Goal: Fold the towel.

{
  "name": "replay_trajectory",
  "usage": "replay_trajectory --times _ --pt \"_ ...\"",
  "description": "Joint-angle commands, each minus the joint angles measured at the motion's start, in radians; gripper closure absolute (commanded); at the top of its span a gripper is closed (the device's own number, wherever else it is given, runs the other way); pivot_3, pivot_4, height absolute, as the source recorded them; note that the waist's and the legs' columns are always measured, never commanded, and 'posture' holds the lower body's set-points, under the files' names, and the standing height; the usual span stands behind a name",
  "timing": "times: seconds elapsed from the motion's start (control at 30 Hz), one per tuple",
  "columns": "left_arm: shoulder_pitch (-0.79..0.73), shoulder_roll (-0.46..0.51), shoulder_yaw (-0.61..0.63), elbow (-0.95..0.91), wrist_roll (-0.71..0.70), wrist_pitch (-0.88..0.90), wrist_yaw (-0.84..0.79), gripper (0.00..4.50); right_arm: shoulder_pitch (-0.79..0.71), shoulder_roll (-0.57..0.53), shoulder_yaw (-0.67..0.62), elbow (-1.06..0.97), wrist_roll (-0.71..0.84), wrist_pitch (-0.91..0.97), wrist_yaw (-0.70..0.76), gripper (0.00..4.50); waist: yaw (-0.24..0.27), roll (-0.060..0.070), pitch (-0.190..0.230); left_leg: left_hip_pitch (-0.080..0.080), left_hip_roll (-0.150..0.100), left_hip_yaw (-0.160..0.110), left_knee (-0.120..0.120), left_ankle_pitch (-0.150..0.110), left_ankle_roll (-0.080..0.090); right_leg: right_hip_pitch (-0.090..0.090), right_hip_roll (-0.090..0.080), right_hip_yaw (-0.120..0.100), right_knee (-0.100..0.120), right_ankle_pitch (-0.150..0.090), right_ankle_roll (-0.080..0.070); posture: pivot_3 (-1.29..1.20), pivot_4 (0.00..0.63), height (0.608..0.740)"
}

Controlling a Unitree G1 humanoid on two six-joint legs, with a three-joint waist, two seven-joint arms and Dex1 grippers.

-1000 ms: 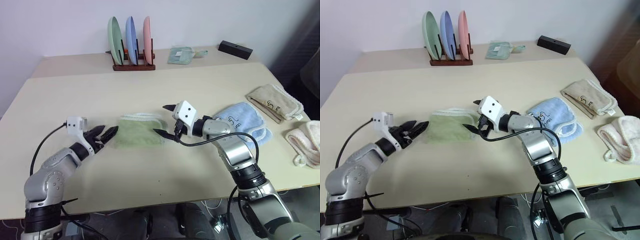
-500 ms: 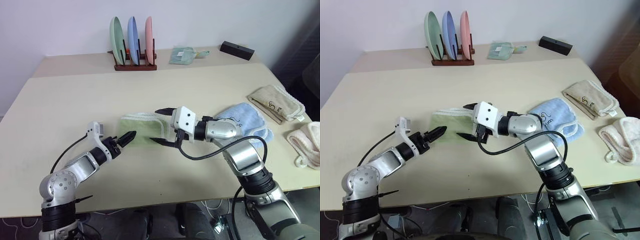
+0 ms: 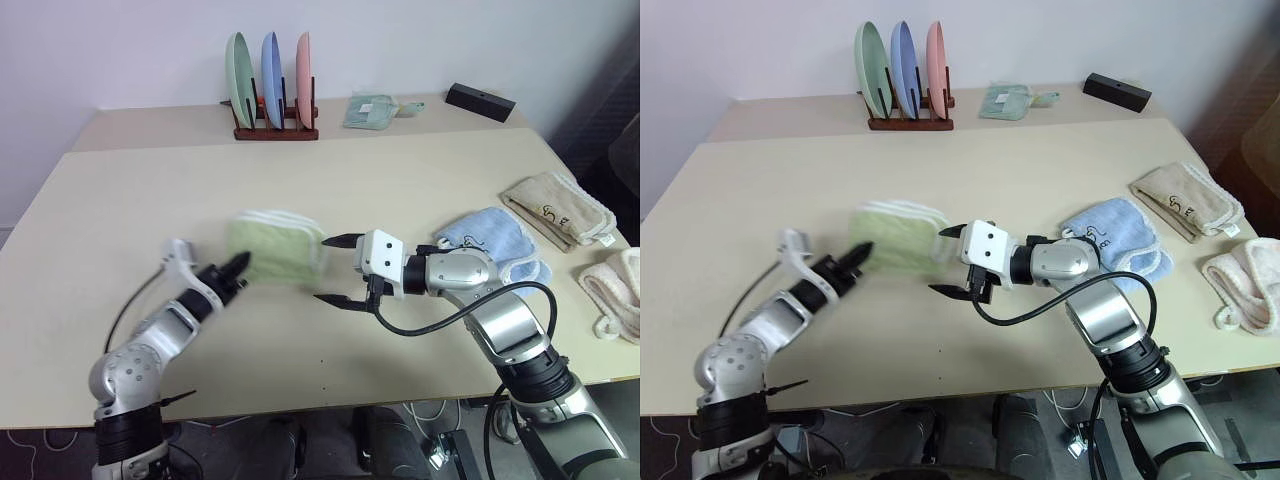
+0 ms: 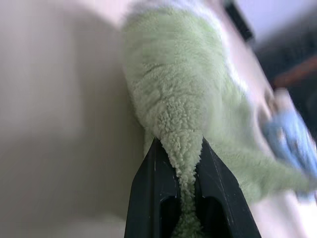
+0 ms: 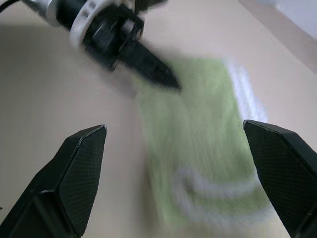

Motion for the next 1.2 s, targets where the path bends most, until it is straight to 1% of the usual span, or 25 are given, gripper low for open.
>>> replay_trajectory --times 0.03,0.17,0.27,0.37,0.5,0.57,0.6,0.83,0.93,1.0,1.07,1.13,1.2 --pt "-0.049 0.041 0.165 0.039 0.008 -0.135 0.081 4.49 -0.021 -0.004 -0.018 -0.004 -0.001 -0.026 -0.007 0.0 0.0 0.0 0.0 0.0 0.0 0.0 0.0 0.0 0.0 0.0 0.0 0.0 0.0 0.0 0.0 0.0 0.15 0.733" --pt "-0.073 0.081 0.347 0.134 0.04 -0.289 0.22 4.49 -0.025 -0.004 -0.016 0.012 -0.001 -0.04 -0.005 0.0 0.0 0.0 0.0 0.0 0.0 0.0 0.0 0.0 0.0 0.0 0.0 0.0 -0.001 0.0 0.0 0.0 0.15 0.733" --pt "-0.084 0.094 0.43 0.222 0.03 -0.348 0.292 4.49 -0.031 0.001 -0.009 0.024 -0.002 -0.053 -0.003 0.0 0.002 -0.001 0.0 0.0 0.0 0.0 0.0 0.0 0.0 0.0 0.0 0.0 -0.001 0.0 0.0 0.0 0.15 0.733" --pt "-0.071 0.077 0.454 0.251 0.018 -0.368 0.326 4.49 -0.035 0.004 -0.004 0.034 -0.005 -0.064 -0.001 0.0 0.006 -0.002 0.0 0.0 0.0 0.0 0.0 0.0 0.0 0.001 0.0 -0.001 -0.001 0.0 0.0 0.0 0.15 0.733" --pt "-0.045 0.05 0.445 0.232 0.002 -0.366 0.336 4.49 -0.04 0.005 -0.003 0.046 -0.008 -0.075 0.001 0.0 0.004 -0.005 -0.002 0.0 -0.001 -0.001 0.001 0.0 0.0 0.002 -0.001 -0.001 -0.001 0.0 0.0 0.0 0.15 0.733" --pt "-0.039 0.02 0.457 0.209 -0.03 -0.38 0.346 3.78 -0.04 0.001 -0.004 0.055 -0.013 -0.084 0.003 0.0 0.002 -0.005 -0.002 0.0 -0.001 -0.001 0.001 0.0 0.0 0.001 0.0 -0.001 -0.001 0.0 0.0 0.0 0.15 0.733" --pt "-0.035 0.007 0.462 0.196 -0.048 -0.385 0.355 3.52 -0.039 0.001 -0.004 0.061 -0.015 -0.089 0.003 0.0 0.002 -0.006 -0.002 0.0 -0.001 -0.001 0.001 0.0 0.0 0.001 0.0 -0.001 -0.001 0.0 0.0 0.0 0.15 0.733" --pt "0.051 -0.018 0.454 0.106 -0.093 -0.376 0.403 0.09 -0.047 0.009 0.0 0.094 -0.024 -0.114 0.006 0.0 0.001 -0.006 -0.002 0.0 0.0 -0.001 0.0 0.0 0.0 0.001 0.0 -0.001 -0.001 0.0 0.0 0.0 0.15 0.733" --pt "0.141 -0.02 0.506 0.033 -0.123 -0.403 0.428 0.09 -0.063 0.011 -0.003 0.128 -0.028 -0.136 0.013 0.0 -0.002 -0.006 -0.002 0.0 0.0 -0.001 0.0 0.0 0.0 0.001 0.0 -0.001 -0.001 0.0 0.0 0.0 0.15 0.733" --pt "0.198 -0.006 0.522 -0.011 -0.089 -0.443 0.421 0.09 -0.071 0.003 -0.009 0.155 -0.03 -0.154 0.022 0.0 -0.003 -0.006 -0.002 0.0 0.0 0.0 0.0 0.0 0.0 0.0 0.0 0.0 -0.001 0.0 0.0 0.0 0.15 0.733" --pt "0.239 0.031 0.519 -0.065 -0.052 -0.471 0.396 0.09 -0.086 -0.008 -0.023 0.193 -0.032 -0.173 0.026 0.0 0.001 -0.006 -0.002 0.0 0.0 0.0 0.0 0.0 0.0 0.001 0.0 0.0 -0.001 0.0 0.0 0.0 0.15 0.733" --pt "0.273 0.108 0.454 -0.131 0.008 -0.452 0.339 0.09 -0.109 -0.015 -0.056 0.246 -0.023 -0.173 0.015 0.0 0.008 -0.008 -0.001 0.0 0.0 -0.001 0.0 0.0 0.0 0.002 0.0 -0.001 -0.001 0.0 0.0 0.0 0.15 0.733" --pt "0.295 0.201 0.339 -0.185 0.098 -0.429 0.253 0.09 -0.125 -0.031 -0.085 0.3 -0.024 -0.183 0.005 0.0 0.021 -0.009 -0.001 0.0 0.0 -0.001 0.001 0.0 0.0 0.003 0.0 -0.002 -0.001 0.0 0.0 0.0 0.15 0.733"
